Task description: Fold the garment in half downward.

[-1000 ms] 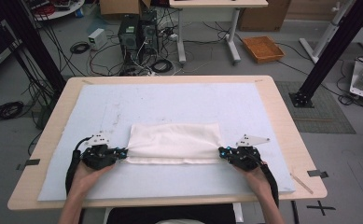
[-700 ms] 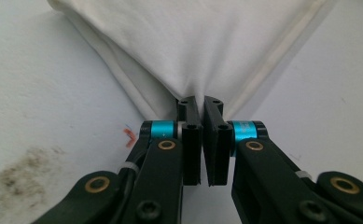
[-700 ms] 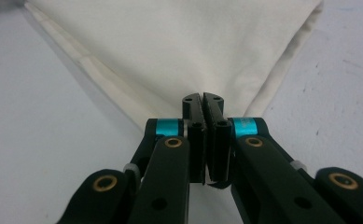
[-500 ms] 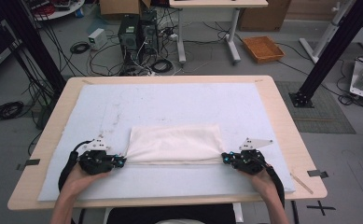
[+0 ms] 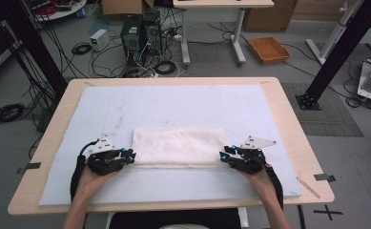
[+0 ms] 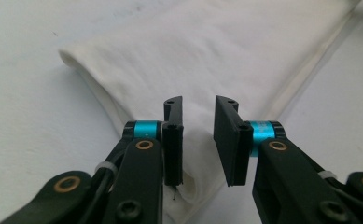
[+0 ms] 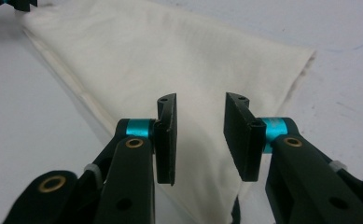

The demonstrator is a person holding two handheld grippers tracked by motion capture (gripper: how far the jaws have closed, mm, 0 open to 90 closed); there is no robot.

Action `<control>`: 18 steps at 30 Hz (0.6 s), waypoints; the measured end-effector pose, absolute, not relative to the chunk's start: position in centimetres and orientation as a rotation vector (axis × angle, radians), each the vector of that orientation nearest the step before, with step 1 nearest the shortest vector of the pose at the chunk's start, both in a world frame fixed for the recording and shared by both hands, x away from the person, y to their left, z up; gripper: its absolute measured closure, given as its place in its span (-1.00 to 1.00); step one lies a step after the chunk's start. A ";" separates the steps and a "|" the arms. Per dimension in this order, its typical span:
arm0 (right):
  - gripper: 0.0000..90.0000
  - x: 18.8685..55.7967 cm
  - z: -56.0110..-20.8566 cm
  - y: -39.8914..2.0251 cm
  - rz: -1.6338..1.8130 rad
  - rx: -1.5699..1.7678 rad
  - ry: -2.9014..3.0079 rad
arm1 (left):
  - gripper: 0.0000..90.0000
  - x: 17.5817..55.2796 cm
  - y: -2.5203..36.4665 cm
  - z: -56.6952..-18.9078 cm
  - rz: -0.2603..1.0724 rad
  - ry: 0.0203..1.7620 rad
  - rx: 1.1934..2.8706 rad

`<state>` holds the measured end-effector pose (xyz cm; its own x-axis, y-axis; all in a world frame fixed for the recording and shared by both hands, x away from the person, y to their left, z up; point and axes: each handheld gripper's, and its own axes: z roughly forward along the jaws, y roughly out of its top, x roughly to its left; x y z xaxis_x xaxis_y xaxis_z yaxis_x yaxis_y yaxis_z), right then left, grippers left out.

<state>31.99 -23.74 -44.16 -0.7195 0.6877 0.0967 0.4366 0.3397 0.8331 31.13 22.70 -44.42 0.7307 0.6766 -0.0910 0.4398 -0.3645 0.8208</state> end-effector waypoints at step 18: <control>-0.26 31.9 -45.0 -24.0 1.212 0.985 2.396 | -0.15 31.1 23.4 -44.5 0.294 0.846 2.002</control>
<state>31.88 -23.98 -44.96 -0.7281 0.6833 0.0540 0.4484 0.4153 0.7915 31.09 23.44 -44.54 0.7360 0.6664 -0.1196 0.4485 -0.3476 0.8235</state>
